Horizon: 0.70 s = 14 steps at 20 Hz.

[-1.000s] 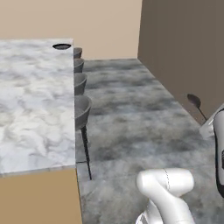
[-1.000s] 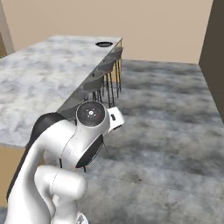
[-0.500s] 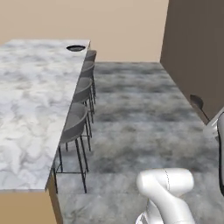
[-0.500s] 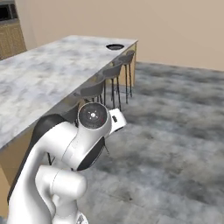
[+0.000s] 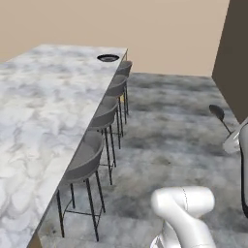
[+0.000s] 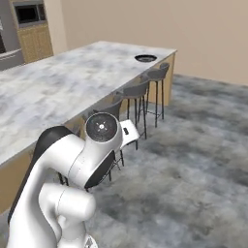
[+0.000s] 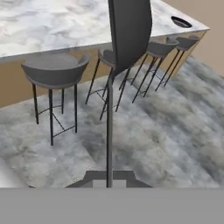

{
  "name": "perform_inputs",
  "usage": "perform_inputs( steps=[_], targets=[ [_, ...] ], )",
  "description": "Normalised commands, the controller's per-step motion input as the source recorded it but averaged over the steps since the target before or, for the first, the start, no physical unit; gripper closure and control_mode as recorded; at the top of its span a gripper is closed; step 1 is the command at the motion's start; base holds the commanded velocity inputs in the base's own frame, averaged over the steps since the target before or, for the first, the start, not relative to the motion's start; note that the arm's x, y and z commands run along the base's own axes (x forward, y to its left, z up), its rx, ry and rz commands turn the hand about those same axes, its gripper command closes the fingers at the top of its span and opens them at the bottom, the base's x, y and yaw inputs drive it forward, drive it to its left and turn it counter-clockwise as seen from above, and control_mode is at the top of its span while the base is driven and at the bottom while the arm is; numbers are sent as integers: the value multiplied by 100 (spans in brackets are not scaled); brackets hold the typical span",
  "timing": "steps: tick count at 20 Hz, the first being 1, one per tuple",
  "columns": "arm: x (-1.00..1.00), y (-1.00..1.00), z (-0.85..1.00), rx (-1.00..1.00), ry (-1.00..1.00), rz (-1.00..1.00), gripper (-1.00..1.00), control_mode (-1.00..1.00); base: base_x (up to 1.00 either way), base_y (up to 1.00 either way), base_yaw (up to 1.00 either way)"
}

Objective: Take the fork and place it on the left side of the plate. Then take the spoon and place it on the right side of the plate. Make sure they're directly next to the plate.

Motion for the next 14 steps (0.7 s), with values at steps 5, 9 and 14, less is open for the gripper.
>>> perform_inputs(
  steps=[5,9,14],
  targets=[
    [0,0,0,0,0,0,100,100,87,-61,29],
    [0,0,0,0,0,0,100,100,86,-61,29],
    [0,0,0,0,0,0,100,100,83,-68,26]
  ],
)
